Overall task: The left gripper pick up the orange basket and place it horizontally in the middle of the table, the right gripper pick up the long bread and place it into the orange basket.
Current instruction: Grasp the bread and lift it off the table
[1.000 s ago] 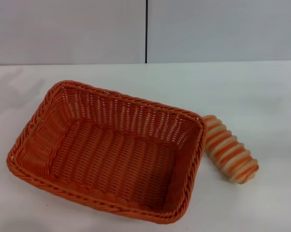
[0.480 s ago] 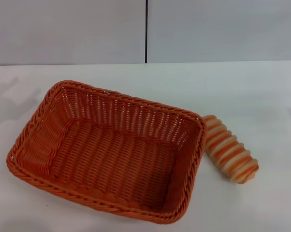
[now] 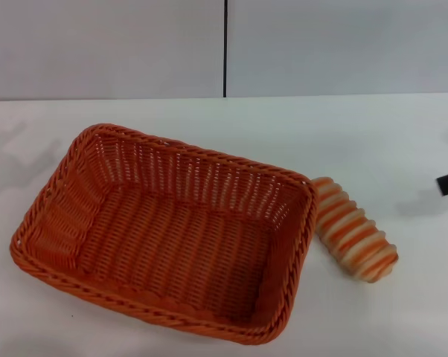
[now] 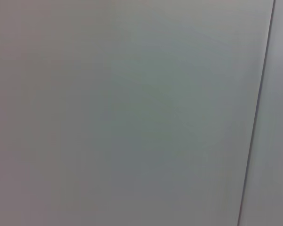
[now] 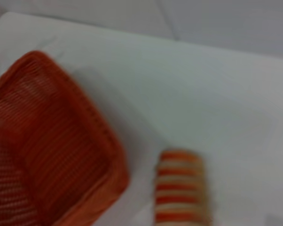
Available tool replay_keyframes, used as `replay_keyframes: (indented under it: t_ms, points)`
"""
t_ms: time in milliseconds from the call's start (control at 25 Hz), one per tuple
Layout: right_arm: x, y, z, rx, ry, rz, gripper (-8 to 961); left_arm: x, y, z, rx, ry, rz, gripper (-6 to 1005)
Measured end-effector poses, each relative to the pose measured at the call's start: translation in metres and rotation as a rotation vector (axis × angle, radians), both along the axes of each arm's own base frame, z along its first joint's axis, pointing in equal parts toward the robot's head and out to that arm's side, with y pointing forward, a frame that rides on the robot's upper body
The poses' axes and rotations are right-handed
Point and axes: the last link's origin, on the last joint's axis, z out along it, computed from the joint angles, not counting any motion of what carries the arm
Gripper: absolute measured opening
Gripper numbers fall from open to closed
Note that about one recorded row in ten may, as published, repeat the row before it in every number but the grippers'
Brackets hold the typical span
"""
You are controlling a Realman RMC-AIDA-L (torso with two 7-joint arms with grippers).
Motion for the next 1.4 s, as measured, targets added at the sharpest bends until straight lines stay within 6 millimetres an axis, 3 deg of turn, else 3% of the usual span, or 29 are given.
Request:
replay_keyframes:
  t_ms: [680,1040,1400]
  points:
    - [0.006,0.027,-0.081,-0.215,-0.1,-0.103,589,-0.006,-0.007,0.0,0.008,0.025,0.011,814]
    - [0.008,0.036,-0.104,-0.24,-0.204,-0.118,588,-0.005,-0.006,0.002,0.013,0.03,0.007,814]
    - [0.004,0.046,-0.11,-0.196,-0.2,-0.091,589,-0.003,-0.004,0.003,0.015,0.031,0.0,814]
